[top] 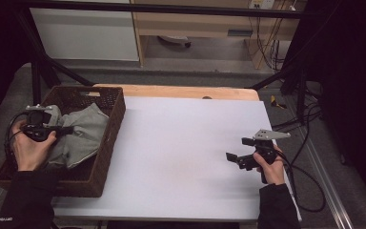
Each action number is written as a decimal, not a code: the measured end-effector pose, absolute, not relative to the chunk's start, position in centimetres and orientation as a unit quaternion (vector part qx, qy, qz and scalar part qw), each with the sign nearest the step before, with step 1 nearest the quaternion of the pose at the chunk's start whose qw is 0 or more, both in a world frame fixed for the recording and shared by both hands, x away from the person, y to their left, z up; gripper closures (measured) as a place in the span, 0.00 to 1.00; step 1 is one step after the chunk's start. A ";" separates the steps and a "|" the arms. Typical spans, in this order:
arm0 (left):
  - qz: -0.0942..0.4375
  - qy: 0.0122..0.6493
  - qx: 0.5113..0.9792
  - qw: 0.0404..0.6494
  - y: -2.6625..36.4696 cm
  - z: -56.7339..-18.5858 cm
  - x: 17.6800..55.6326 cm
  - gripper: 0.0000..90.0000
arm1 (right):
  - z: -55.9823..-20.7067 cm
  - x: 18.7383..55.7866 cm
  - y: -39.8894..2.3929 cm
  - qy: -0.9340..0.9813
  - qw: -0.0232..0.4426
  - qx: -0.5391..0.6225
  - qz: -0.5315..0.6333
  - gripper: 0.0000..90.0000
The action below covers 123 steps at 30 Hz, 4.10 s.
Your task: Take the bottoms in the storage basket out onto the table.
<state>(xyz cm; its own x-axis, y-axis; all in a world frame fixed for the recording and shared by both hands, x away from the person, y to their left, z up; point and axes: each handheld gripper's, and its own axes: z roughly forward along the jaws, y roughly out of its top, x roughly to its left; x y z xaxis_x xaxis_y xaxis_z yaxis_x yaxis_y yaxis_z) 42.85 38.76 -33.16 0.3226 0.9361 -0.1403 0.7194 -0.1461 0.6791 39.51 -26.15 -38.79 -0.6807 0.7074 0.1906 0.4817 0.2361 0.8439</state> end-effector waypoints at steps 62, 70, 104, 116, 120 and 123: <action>0.173 0.513 0.746 0.387 40.0 -26.9 39.4 0.90 | -38.8 39.5 -26.1 0.779 0.115 0.382 0.484 0.01; 0.176 0.509 0.746 0.392 40.2 -26.3 39.1 0.90 | -38.8 39.5 -26.1 0.779 0.116 0.380 0.485 0.01; 0.198 0.493 0.738 0.416 41.0 -22.3 37.3 0.90 | -38.8 39.5 -26.1 0.779 0.117 0.380 0.485 0.01; 0.202 0.482 0.739 0.425 40.7 -20.9 36.7 0.90 | -38.8 39.5 -26.1 0.778 0.118 0.380 0.485 0.01; 0.204 0.477 0.740 0.427 40.4 -20.5 36.6 0.90 | -38.8 39.5 -26.1 0.779 0.118 0.379 0.485 0.01; 0.202 0.475 0.740 0.431 40.1 -20.2 36.6 0.90 | -38.7 39.5 -26.1 0.778 0.118 0.380 0.486 0.01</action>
